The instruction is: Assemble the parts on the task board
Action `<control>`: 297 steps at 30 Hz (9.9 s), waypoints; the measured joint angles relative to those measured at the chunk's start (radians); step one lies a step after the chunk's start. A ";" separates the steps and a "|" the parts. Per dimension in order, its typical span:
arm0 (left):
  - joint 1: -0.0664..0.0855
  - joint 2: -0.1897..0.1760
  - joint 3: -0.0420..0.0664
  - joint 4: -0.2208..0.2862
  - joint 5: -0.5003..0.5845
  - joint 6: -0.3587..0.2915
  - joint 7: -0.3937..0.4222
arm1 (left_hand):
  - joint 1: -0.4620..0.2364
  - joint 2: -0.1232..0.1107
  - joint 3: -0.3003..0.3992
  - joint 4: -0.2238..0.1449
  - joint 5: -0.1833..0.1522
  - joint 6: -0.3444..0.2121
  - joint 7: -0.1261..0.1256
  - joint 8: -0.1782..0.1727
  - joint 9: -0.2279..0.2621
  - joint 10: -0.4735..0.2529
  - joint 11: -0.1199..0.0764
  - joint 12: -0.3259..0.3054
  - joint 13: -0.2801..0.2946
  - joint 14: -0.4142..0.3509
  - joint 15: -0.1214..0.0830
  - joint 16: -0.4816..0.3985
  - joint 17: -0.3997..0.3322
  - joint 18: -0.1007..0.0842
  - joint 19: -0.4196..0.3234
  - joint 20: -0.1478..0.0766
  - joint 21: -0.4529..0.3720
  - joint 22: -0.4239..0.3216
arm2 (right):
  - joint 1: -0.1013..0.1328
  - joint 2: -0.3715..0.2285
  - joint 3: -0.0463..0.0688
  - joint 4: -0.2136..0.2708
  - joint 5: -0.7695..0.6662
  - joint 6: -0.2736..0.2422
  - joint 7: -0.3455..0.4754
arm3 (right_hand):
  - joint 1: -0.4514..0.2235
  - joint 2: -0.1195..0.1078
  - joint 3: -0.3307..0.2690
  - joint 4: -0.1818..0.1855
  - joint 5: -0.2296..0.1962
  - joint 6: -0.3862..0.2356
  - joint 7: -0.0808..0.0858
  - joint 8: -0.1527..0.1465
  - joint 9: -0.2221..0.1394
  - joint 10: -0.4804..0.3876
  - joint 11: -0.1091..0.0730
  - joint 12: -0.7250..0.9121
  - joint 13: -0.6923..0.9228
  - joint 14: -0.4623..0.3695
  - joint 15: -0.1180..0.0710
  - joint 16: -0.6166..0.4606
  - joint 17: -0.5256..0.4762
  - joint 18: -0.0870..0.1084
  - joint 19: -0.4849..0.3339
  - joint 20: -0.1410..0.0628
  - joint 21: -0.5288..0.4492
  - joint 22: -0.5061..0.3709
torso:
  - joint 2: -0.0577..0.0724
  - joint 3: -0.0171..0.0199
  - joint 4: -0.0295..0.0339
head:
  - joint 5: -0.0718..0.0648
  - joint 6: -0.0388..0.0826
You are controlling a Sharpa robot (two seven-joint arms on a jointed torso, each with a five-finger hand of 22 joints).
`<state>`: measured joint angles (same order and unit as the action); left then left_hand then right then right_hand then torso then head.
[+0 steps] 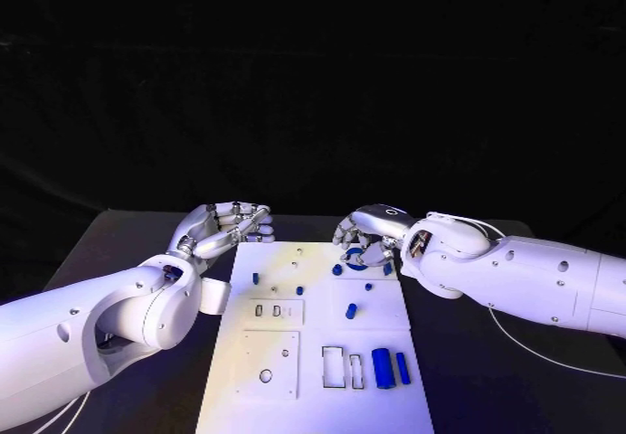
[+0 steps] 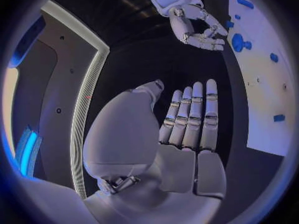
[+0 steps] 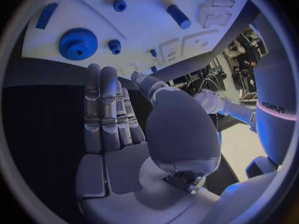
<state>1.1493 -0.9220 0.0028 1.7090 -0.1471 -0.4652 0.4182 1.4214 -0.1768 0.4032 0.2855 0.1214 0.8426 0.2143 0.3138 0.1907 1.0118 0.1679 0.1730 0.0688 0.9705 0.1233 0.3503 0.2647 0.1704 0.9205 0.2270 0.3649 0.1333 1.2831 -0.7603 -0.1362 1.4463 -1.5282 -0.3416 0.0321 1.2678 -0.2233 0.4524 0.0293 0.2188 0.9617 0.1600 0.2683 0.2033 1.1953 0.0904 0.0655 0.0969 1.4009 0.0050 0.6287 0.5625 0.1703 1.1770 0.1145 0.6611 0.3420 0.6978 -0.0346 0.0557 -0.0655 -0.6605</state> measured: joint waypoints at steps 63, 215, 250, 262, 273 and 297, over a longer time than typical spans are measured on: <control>0.008 -0.004 0.003 0.009 -0.001 0.023 -0.025 | 0.000 0.000 0.000 0.000 -0.005 0.000 0.000 0.000 0.000 0.000 0.000 -0.008 0.000 0.000 0.000 0.004 0.005 0.000 0.000 0.000 0.004 0.000 | -0.024 0.050 0.000 -0.046 -0.207 0.095 -0.085 | 0.068 0.037 0.081 0.057 -0.005 0.053 -0.021 0.022 0.082 0.041 -0.014 0.000 0.055 0.064 -0.004 0.644 0.573 -0.086 0.204 -0.018 0.689 0.886 | 0.045 -0.0133 0.0228 | -0.017 -0.001; 0.014 -0.009 0.003 0.005 0.026 0.046 -0.044 | -0.008 0.000 0.000 0.000 -0.005 -0.006 -0.002 -0.004 -0.001 -0.007 0.007 -0.025 -0.001 0.000 0.000 0.004 0.013 0.000 0.000 0.000 0.004 -0.002 | -0.021 -0.043 0.021 -0.045 0.171 0.069 -0.215 | 0.197 0.130 -0.477 0.259 0.083 -0.165 0.003 0.069 0.192 0.181 -0.010 1.307 1.210 0.064 -0.003 0.905 0.746 -0.133 0.280 0.002 0.836 0.966 | 0.060 -0.0170 0.0198 | -0.002 0.011; 0.014 -0.002 0.003 -0.001 0.027 0.048 -0.050 | -0.008 0.000 0.000 0.000 -0.005 -0.010 0.002 -0.004 -0.001 -0.007 0.007 -0.030 -0.001 0.000 0.000 0.004 0.015 0.000 0.000 0.000 0.004 -0.002 | -0.036 -0.030 0.017 0.114 -0.086 -0.116 -0.248 | 0.195 0.033 -0.052 0.226 0.100 -0.082 0.005 0.041 0.055 0.248 -0.032 1.383 1.211 0.067 -0.007 0.915 0.745 -0.148 0.291 -0.009 0.890 0.965 | 0.060 -0.0168 0.0197 | -0.002 0.019; 0.014 0.004 0.003 -0.002 0.027 0.049 -0.050 | -0.008 0.000 0.000 0.000 -0.005 -0.013 -0.002 -0.009 -0.001 -0.007 0.007 -0.030 -0.001 0.000 0.000 0.004 0.016 0.000 0.000 0.000 0.004 -0.002 | -0.037 0.091 0.013 0.107 -0.183 -0.152 -0.299 | 0.185 0.023 -0.037 0.222 0.085 -0.067 0.004 0.039 0.055 0.248 -0.032 1.383 1.211 0.067 -0.007 0.915 0.745 -0.148 0.291 -0.009 0.890 0.966 | 0.060 -0.0198 0.0238 | 0.000 0.016; 0.014 0.005 0.003 -0.003 0.027 0.049 -0.049 | -0.008 0.000 0.000 0.000 -0.005 -0.013 -0.002 -0.009 -0.001 -0.007 0.007 -0.034 -0.001 0.000 0.000 0.004 0.016 0.000 0.000 0.000 0.004 -0.002 | -0.059 0.177 0.006 0.015 -0.207 -0.152 -0.311 | 0.175 0.019 -0.027 0.218 0.075 -0.062 0.002 0.042 0.055 0.248 -0.032 1.383 1.211 0.064 -0.011 0.915 0.745 -0.148 0.291 -0.009 0.894 0.966 | 0.060 -0.0194 0.0238 | 0.007 0.011; 0.014 0.012 0.004 -0.004 0.025 0.049 -0.048 | -0.008 0.000 0.000 0.000 -0.005 -0.013 -0.002 -0.009 -0.001 -0.011 0.011 -0.034 -0.001 0.000 0.000 0.004 0.016 0.000 0.000 0.000 0.004 -0.002 | -0.077 0.228 0.005 -0.056 -0.211 -0.140 -0.311 | 0.118 0.007 -0.017 0.217 0.035 -0.060 -0.002 0.031 0.056 0.248 -0.032 1.383 1.211 0.064 -0.011 0.915 0.745 -0.148 0.291 -0.009 0.894 0.966 | 0.061 -0.0158 0.0180 | 0.014 0.009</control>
<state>1.1636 -0.9096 0.0063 1.7049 -0.1220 -0.4163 0.3703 1.4132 -0.1765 0.4031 0.2855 0.1162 0.8294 0.2124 0.3052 0.1901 1.0008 0.1787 0.1386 0.0675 0.9703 0.1235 0.3542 0.2809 0.1701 0.9203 0.2272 0.3687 0.1310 1.2063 -0.5322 -0.1312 1.3898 -1.7395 -0.4815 -0.2794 1.3862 -0.2160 0.4354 0.2459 0.2542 0.9020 0.1577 0.2997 0.2597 1.4429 0.0584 1.4486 1.3077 1.4646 -0.0057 1.5433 1.3075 0.0222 1.4681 0.1055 1.5546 1.3077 0.7590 -0.0504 0.0737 -0.0514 -0.6514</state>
